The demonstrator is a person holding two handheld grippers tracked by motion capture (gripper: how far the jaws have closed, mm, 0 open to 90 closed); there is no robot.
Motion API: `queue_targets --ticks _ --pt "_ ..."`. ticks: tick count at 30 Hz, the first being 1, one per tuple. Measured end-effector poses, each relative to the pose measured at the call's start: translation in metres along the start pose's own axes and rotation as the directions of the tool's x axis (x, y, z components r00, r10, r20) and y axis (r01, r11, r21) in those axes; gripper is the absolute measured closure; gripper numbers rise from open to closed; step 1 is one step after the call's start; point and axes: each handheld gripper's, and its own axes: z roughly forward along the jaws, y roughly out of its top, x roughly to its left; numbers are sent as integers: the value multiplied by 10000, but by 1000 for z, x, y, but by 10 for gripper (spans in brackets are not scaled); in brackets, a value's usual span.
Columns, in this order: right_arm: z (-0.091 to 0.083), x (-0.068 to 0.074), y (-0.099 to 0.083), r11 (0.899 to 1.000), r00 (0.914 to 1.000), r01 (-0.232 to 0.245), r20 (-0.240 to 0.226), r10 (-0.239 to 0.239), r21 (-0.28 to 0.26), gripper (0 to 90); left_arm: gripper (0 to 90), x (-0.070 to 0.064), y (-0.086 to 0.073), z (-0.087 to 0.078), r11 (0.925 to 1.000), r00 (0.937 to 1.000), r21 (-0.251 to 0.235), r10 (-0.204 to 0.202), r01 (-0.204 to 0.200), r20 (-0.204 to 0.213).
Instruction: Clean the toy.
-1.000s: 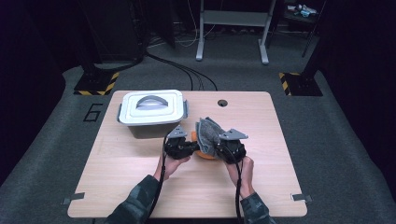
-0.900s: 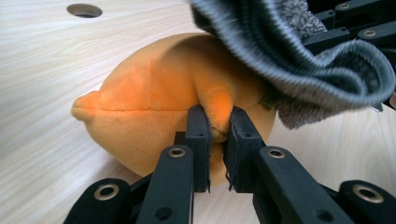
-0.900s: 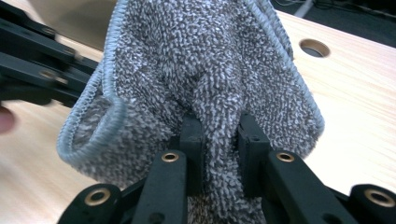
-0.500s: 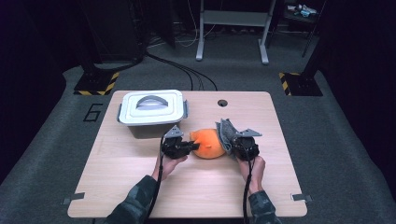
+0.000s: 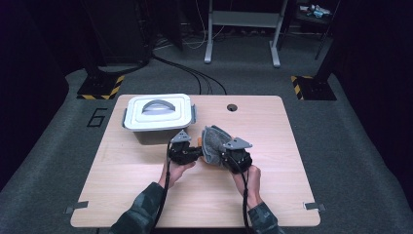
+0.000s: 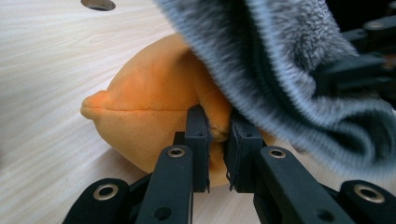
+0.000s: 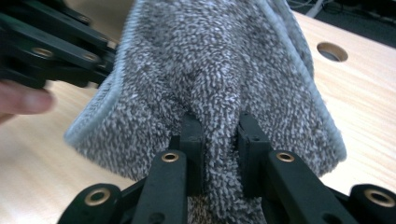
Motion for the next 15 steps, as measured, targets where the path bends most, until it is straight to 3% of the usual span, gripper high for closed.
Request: queue_targets --ticks 5,8,11,15 --pt "3 -24 -12 9981 9970 -522 594 502 333 761 804 2 -1 1 10000 10000 -46 27 -27 10" --pt "8 -44 -22 9930 9908 -1035 936 979 571 761 803 2 -1 2 10000 10000 -64 2 -2 9" --pt "11 -57 -29 9838 9845 -1674 646 1633 635 760 784 2 -1 2 9999 9999 -68 125 -125 8" --pt "10 -54 -28 9842 9843 -1688 619 1654 543 759 690 -1 1 1 9990 9985 25 454 -453 -296"
